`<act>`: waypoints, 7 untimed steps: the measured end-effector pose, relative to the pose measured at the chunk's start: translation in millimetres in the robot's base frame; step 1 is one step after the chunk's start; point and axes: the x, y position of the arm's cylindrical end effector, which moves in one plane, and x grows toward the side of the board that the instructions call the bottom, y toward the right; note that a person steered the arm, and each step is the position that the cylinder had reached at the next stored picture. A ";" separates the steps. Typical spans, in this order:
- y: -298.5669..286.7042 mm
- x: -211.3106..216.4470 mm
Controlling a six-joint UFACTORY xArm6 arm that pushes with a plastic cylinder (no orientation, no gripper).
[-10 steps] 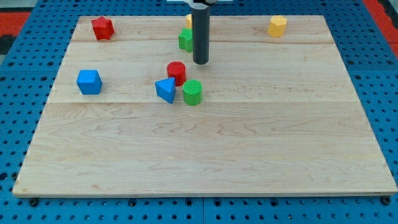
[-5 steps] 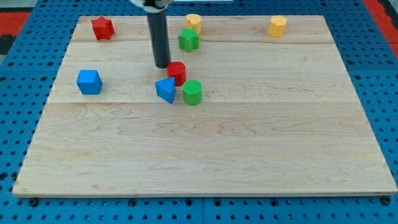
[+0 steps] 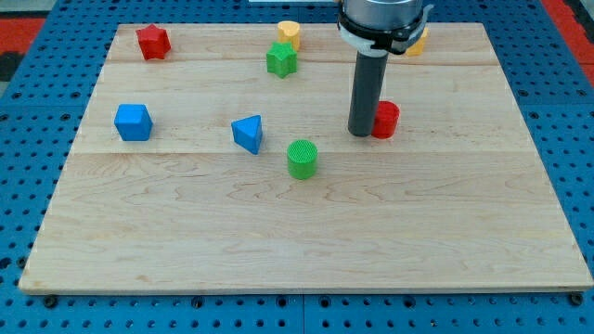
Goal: Push the red circle to the bottom right
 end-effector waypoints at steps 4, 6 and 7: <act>35.2 -14.3; 34.0 -25.4; 18.3 -42.3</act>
